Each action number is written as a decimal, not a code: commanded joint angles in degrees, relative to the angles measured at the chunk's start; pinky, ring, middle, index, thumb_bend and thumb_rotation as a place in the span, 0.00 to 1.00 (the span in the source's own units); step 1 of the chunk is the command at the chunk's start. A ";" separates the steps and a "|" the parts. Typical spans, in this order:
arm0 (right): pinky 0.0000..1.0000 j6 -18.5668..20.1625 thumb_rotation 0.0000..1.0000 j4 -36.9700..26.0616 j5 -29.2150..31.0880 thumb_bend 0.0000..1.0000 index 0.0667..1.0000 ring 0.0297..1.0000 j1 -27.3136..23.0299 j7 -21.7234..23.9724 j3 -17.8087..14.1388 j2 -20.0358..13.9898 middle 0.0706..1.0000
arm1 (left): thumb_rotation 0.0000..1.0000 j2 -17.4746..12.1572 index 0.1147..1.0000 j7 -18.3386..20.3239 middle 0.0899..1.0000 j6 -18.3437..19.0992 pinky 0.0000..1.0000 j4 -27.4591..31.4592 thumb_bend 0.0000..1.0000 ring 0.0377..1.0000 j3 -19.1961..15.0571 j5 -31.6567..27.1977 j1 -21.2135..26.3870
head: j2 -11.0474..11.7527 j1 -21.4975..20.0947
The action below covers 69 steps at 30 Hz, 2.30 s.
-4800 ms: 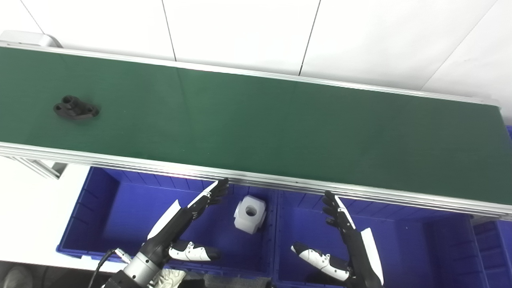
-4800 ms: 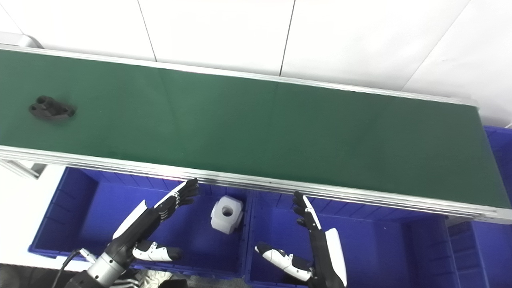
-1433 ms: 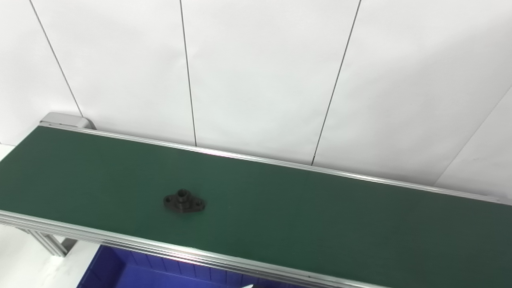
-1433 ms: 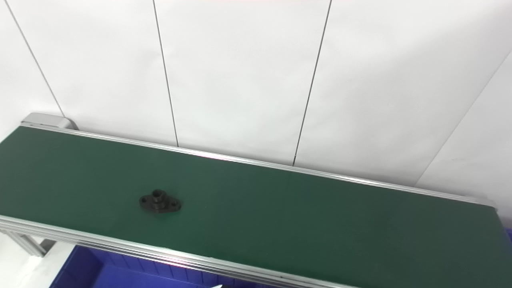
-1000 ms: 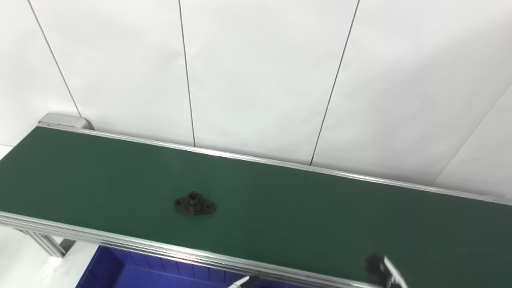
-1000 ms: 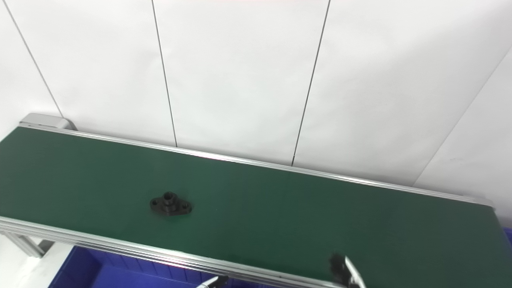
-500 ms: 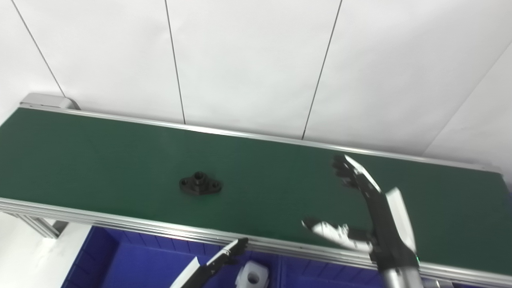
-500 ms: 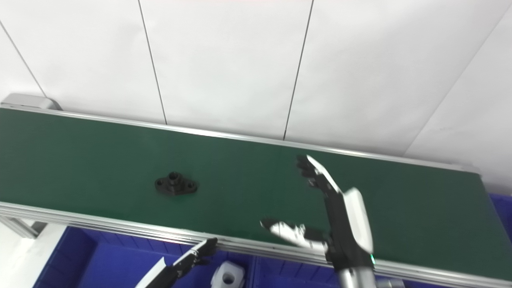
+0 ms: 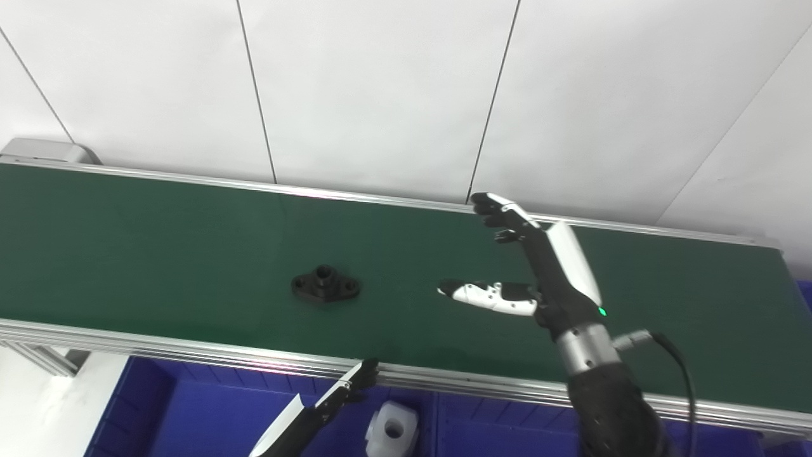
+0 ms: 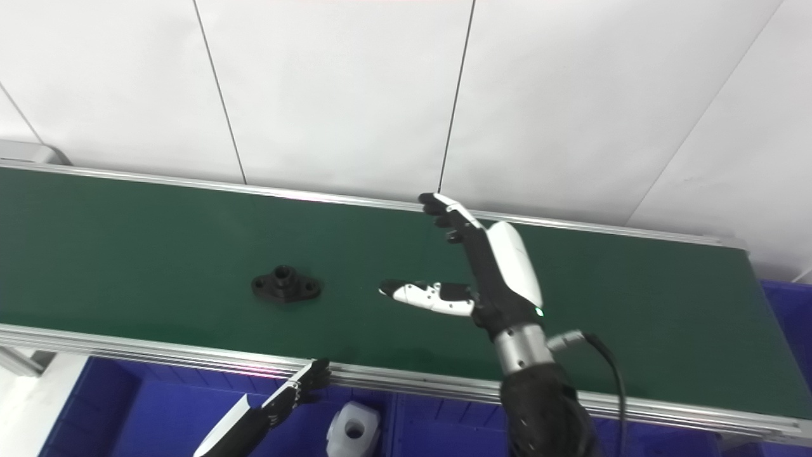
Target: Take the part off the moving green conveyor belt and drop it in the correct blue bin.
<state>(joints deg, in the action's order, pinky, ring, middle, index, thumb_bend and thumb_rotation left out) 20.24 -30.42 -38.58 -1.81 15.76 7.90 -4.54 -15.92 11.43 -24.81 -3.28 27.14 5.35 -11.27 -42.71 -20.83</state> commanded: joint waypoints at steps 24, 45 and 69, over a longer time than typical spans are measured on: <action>0.66 1.41 0.35 19.43 -7.63 0.84 0.79 0.73 -14.60 0.76 9.68 -2.38 0.76 | 0.50 0.09 0.99 4.75 0.98 -2.09 0.89 2.02 0.66 0.95 0.35 -1.15 -0.86 | 1.92 -0.23; 0.68 -0.35 0.23 29.82 -8.43 0.84 0.79 0.73 -15.43 -0.73 16.15 -4.79 0.76 | 0.51 0.74 0.99 4.30 0.98 -2.09 0.88 2.98 0.68 0.95 0.32 -0.12 -1.53 | 1.08 0.58; 0.33 -1.54 0.00 31.25 -10.91 0.52 0.59 0.39 -12.65 -4.17 19.69 -10.61 0.50 | 0.52 1.32 0.99 4.36 0.98 -2.04 0.88 4.66 0.67 0.94 -0.27 -0.13 -2.38 | -0.43 0.06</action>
<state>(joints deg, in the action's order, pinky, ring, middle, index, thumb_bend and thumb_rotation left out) 20.14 1.56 -49.00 -14.62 10.91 26.91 -15.00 -14.81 16.04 -24.82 -0.76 27.03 5.35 -13.45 -43.07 -20.83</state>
